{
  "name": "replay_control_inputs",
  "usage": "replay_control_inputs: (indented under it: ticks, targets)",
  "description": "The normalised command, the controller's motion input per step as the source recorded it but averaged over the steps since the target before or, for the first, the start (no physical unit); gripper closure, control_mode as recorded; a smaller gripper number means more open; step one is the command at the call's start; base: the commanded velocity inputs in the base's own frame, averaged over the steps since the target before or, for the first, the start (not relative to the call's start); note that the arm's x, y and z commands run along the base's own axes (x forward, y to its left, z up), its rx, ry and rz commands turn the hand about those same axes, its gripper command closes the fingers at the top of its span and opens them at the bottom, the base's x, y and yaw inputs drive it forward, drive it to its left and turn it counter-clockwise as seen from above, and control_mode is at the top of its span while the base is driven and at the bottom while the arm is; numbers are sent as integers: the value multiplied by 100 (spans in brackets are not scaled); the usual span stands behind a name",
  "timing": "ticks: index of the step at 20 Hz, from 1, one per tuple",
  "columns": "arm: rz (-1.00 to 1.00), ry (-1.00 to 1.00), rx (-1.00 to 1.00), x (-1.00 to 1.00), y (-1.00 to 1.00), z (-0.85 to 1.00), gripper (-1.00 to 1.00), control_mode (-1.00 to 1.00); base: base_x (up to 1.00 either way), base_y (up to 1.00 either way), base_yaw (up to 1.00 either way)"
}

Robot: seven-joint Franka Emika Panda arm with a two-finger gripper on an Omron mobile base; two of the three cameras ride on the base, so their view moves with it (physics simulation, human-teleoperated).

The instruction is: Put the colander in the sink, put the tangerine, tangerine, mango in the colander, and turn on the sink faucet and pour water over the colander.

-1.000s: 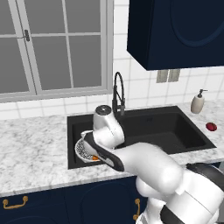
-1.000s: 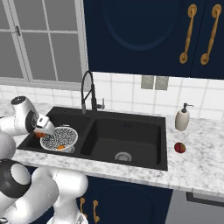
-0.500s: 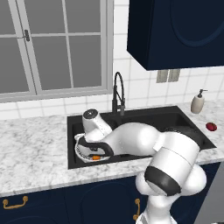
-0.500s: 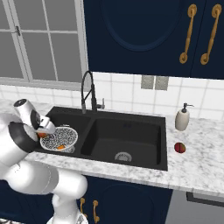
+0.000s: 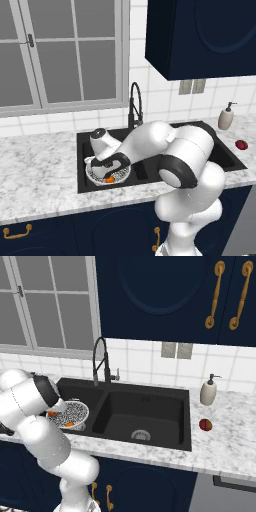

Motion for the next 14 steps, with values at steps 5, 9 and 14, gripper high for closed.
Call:
replay_control_inputs:
  ticks: [5,9,14]
  targets:
    - [-3,0,-3,8,-12,-34,100,-100,0,0,0]
    - [-3,0,-1,18,-15,-25,100,-100,0,0,0]
    - [-2,1,0,18,-9,-21,100,-100,0,0,0]
